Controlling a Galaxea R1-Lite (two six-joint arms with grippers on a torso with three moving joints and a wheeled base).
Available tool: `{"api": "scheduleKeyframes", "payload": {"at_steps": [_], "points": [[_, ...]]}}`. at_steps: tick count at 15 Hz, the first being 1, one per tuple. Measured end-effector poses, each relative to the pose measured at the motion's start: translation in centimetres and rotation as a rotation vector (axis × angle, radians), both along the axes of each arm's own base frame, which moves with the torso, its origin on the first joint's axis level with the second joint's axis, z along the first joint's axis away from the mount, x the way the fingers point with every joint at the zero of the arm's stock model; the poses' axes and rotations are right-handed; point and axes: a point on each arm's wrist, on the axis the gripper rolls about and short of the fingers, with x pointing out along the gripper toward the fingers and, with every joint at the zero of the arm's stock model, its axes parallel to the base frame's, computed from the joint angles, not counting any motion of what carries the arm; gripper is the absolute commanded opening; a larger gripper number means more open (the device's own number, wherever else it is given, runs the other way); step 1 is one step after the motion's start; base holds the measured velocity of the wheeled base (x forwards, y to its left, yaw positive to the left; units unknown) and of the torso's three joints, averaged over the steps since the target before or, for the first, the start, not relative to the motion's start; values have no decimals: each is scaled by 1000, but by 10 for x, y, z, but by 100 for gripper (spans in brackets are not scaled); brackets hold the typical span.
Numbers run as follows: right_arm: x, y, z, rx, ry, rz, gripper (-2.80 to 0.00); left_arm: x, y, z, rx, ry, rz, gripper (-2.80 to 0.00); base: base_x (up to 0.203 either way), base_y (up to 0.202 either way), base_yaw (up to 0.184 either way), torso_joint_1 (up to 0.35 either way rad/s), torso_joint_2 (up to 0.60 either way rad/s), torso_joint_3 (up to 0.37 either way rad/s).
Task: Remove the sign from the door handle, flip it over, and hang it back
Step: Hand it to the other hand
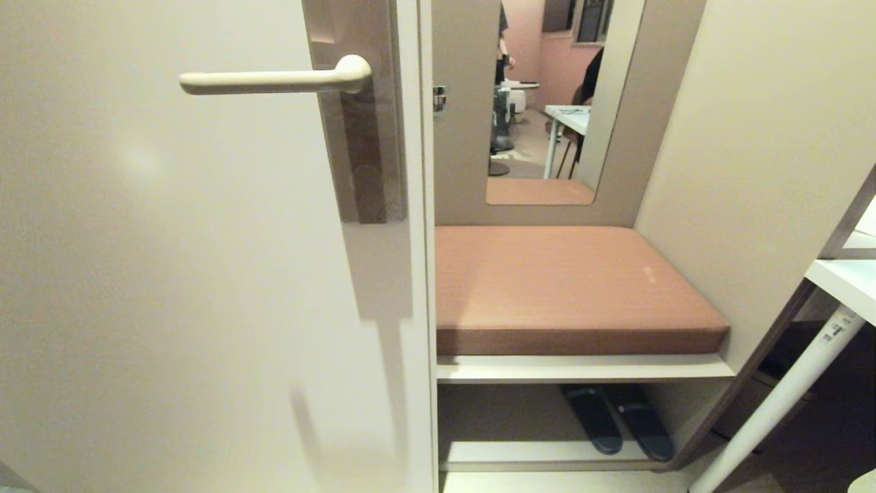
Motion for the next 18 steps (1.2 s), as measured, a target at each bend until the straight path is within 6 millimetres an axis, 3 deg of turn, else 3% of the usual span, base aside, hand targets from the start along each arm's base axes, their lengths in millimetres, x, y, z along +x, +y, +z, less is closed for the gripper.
{"api": "scheduleKeyframes", "payload": {"at_steps": [18], "points": [[0,0,0,18,-2,-1,-280,0,0,0,1,1,-1,-280,0,0,0,0,0,0]]}}
